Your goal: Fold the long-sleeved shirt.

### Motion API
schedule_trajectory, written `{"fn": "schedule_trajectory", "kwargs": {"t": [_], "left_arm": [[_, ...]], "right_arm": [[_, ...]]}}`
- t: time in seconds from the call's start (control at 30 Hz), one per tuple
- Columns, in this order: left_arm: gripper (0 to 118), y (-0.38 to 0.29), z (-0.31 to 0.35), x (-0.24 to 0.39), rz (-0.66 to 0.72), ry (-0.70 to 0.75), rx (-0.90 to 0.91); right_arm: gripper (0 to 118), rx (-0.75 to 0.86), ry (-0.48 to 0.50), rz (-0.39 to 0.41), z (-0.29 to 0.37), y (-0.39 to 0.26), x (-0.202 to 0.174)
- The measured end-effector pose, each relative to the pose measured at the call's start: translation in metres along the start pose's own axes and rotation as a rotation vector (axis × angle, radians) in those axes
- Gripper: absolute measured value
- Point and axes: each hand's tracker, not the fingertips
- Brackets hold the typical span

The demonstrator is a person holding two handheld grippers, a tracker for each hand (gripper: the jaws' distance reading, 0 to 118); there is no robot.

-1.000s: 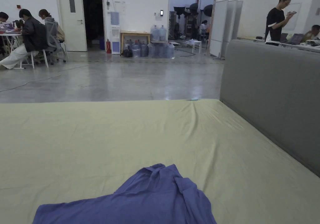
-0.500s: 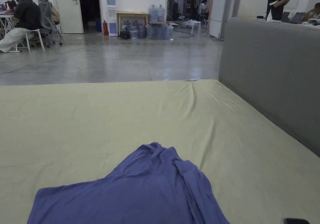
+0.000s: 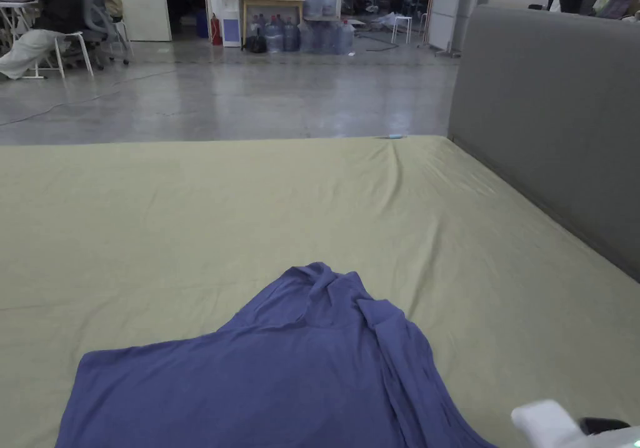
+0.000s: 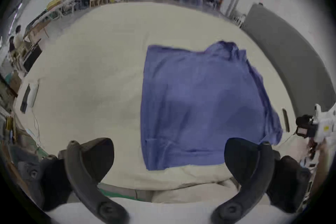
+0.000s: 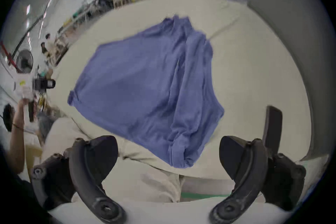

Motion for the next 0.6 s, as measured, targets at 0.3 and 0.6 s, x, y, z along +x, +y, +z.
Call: {"fn": "schedule_trajectory", "kwargs": {"t": [0.3, 0.6], "left_arm": [[0, -0.001, -0.025, 0.055, -0.122, 0.075, -0.002], [0, 0.042, -0.049, 0.067, -0.041, 0.037, 0.092]], "right_arm": [[0, 0.080, -0.073, -0.019, -0.023, -0.003, -0.053], [112, 0.146, 0.048, -0.130, -0.096, 0.179, -0.024]]}}
